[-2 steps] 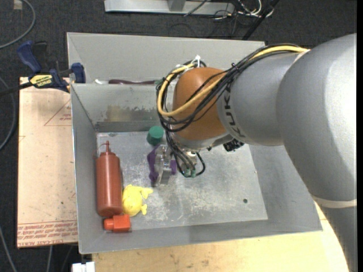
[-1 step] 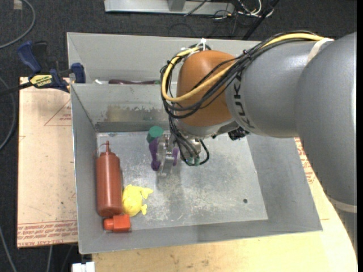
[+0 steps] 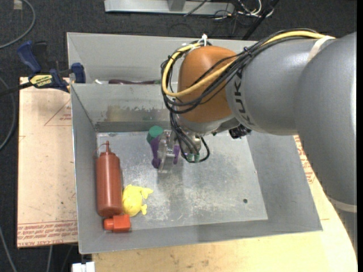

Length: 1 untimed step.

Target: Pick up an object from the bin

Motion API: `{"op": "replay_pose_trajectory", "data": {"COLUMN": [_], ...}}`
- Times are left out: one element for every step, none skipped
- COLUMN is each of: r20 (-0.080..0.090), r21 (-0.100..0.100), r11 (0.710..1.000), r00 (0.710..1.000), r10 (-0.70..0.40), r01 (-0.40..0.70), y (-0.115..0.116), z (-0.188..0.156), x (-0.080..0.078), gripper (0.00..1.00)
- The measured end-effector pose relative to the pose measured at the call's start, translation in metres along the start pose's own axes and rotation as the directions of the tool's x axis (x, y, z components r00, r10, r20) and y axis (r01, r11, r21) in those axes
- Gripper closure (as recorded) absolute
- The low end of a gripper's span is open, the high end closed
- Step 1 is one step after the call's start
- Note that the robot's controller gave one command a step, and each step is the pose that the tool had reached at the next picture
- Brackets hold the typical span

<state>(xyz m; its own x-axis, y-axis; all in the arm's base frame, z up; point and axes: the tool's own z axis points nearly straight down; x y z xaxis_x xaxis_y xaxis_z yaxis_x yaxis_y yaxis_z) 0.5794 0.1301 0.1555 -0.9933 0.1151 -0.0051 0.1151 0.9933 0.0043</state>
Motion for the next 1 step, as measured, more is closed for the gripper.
{"op": "replay_pose_trajectory", "data": {"r20": [0.012], "r21": [-0.004], "r11": [1.0], "r00": [1.0], "r10": [0.009], "r01": [-0.009], "y": [0.0044], "z": [-0.1494], "x": [-0.0027], "gripper": [1.0]}}
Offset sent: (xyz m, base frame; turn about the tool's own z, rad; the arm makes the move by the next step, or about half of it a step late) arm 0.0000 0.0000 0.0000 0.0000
